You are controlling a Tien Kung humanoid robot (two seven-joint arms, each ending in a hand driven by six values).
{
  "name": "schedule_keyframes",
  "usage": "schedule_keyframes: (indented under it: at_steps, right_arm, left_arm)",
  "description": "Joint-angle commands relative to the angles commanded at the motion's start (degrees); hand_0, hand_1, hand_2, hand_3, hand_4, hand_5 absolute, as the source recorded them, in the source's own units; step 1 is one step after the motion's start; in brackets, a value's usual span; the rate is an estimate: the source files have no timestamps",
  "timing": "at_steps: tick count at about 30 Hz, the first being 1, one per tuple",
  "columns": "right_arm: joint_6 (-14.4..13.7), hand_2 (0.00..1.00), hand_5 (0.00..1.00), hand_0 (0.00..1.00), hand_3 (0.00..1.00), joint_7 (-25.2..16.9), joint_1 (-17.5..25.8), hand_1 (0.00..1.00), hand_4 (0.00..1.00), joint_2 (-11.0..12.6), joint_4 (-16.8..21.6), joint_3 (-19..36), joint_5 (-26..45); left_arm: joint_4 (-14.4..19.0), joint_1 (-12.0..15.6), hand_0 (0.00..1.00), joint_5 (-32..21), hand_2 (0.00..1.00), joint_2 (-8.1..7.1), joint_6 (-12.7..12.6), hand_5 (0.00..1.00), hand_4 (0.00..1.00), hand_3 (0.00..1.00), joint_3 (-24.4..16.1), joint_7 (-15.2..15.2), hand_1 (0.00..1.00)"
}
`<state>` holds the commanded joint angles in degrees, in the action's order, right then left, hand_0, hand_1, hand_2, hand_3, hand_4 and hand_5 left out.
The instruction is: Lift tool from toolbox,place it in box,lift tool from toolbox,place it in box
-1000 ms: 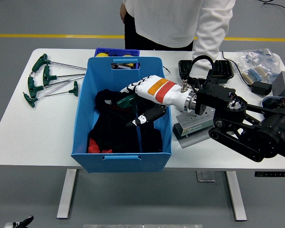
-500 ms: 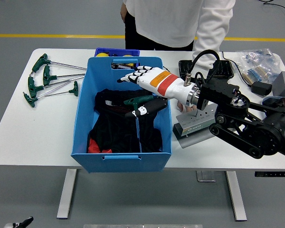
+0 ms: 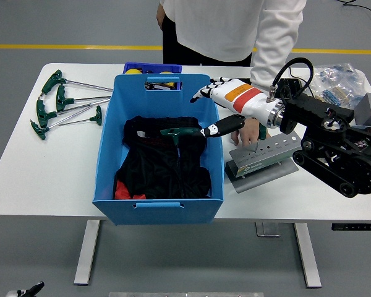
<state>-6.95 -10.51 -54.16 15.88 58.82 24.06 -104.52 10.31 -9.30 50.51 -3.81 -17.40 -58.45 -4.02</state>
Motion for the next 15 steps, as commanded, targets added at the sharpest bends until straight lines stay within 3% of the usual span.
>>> schedule_keyframes:
  at_steps: [3,4,15]
  right_arm:
    - [0.68,0.661,0.877,0.915,0.499,0.08,0.06,0.624,0.998,0.45,-0.05,-0.32,-0.06]
    - [0.78,0.569,0.883,0.872,0.441,0.04,0.06,0.525,0.998,0.58,-0.12,-0.46,-0.09]
    - [1.83,0.516,0.893,0.856,0.399,0.16,1.42,0.469,0.998,2.55,-0.99,-0.99,-2.18]
  left_arm:
    - [0.00,-0.09,0.714,-0.51,0.742,0.01,-0.06,0.507,0.626,0.630,0.36,0.10,0.714]
    - [0.00,-0.11,0.714,-0.69,0.742,0.01,-0.08,0.506,0.625,0.629,0.49,0.13,0.713]
    - [0.00,-0.07,0.714,-2.36,0.742,-0.05,-0.23,0.504,0.624,0.628,1.44,0.36,0.713]
